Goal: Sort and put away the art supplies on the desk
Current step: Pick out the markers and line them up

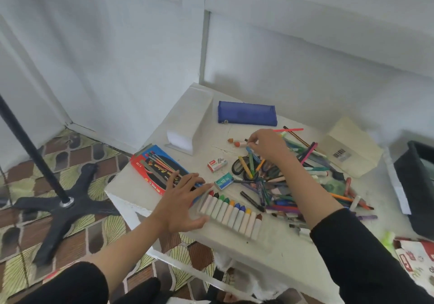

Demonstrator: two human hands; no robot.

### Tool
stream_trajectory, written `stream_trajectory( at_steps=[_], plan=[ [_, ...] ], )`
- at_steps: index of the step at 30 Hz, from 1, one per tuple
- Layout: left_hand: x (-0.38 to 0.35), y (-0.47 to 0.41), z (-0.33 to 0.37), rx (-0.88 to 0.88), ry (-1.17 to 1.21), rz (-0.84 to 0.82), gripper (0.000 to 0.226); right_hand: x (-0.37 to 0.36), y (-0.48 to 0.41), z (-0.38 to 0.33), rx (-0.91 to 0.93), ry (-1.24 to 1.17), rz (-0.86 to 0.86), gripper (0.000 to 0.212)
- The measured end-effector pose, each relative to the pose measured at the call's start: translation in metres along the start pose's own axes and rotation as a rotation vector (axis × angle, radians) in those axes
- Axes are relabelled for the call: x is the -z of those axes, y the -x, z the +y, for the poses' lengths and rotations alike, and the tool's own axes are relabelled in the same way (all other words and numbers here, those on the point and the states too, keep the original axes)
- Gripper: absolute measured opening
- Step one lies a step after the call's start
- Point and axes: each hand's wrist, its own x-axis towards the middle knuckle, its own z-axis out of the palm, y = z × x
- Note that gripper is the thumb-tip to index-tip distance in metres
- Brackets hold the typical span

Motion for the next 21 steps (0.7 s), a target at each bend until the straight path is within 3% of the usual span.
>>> stream_trajectory(
  at_steps=[9,14,18,21],
  plan=[
    [0.001,0.001,0.001,0.028,0.008,-0.025,0.075,-0.043,-0.059,-0.019,0.037,0.328,-0.021,0.034],
    [0.002,0.000,0.002,0.024,0.025,-0.014,0.074,-0.056,-0.060,-0.023,0.110,0.475,0.045,0.026],
    [0.001,0.001,0.002,0.020,0.029,-0.017,0.074,-0.056,-0.058,-0.018,0.143,0.448,0.225,0.024],
    [0.001,0.001,0.001,0.012,0.029,-0.010,0.074,-0.053,-0.053,-0.013,0.152,0.156,0.400,0.024]
  ],
)
